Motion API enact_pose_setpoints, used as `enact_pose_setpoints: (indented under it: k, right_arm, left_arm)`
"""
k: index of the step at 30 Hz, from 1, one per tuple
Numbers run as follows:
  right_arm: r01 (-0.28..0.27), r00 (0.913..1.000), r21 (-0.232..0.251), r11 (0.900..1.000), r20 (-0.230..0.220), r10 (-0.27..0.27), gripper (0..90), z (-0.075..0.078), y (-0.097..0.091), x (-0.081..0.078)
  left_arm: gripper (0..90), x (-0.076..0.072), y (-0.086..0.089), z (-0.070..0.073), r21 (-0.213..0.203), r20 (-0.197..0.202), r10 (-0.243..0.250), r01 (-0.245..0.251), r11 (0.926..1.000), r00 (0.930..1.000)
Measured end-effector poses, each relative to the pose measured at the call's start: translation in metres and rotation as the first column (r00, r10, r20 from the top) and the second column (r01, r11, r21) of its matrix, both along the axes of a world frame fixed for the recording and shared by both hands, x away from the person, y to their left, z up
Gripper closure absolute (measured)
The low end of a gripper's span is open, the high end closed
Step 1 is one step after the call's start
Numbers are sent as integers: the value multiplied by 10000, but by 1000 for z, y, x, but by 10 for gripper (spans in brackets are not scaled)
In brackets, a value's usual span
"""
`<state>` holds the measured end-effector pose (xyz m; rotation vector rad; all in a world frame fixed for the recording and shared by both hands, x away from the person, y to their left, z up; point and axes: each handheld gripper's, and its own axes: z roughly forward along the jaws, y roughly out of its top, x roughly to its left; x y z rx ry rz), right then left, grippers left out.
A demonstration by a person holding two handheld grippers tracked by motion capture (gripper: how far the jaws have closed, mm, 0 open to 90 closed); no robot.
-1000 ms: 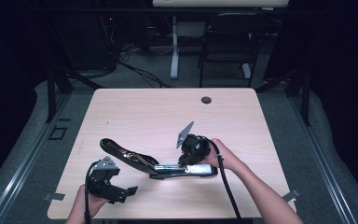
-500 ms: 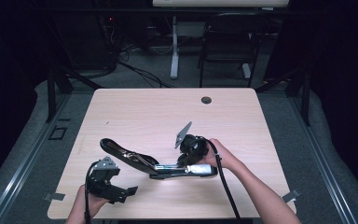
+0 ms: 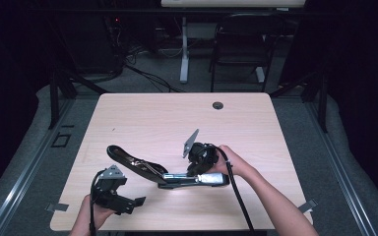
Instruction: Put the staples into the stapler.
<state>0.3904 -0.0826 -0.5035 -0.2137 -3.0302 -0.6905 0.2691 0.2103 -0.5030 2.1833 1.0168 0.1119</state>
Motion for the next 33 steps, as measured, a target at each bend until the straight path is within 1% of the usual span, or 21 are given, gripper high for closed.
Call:
enact_pose_setpoints:
  k: [3,8,15,16,18,23,25,26,28,30,33]
  right_arm:
    - [-74,10000,-127,9999,-49,73,777,0,2,1]
    - [-213,9998,-375,9991,9,214,778,0,5,0]
    - [-231,9997,-506,9985,-15,231,778,0,4,0]
    - [-306,9995,-618,9976,16,307,778,1,4,1]
    - [-312,9995,-573,9979,-18,311,777,0,4,1]
    - [-524,9986,-832,9952,-51,522,771,-1,7,2]
    - [-544,9985,-776,9955,-152,534,771,-2,7,3]
    - [-646,9979,-886,9940,-137,637,771,-1,8,4]
    - [-754,9972,-897,9931,-84,750,775,-1,8,3]
    - [-758,9971,-775,9941,-62,756,777,-1,8,3]
    - [-928,9957,-808,9924,-51,927,777,0,7,3]
  left_arm:
    - [0,0,0,0,2,-7,-4,4,10000,10000]
    - [0,0,0,0,-2,15,17,-17,10000,10000]
    - [0,0,0,0,25,15,9,-9,10000,10000]
    - [0,0,0,0,27,7,5,-5,10000,10000]
    - [0,0,-1,-1,46,4,7,-7,10000,10000]
    - [0,0,-1,-1,62,-1,-17,17,10000,10000]
    - [0,0,-1,-1,64,-3,-23,23,10000,10000]
    - [0,0,-1,-1,65,0,-15,15,10000,10000]
    - [0,0,0,-1,51,-3,-5,5,10000,10000]
    - [0,0,0,-1,59,-2,-6,6,10000,10000]
    - [0,0,-1,-1,64,1,-18,18,10000,10000]
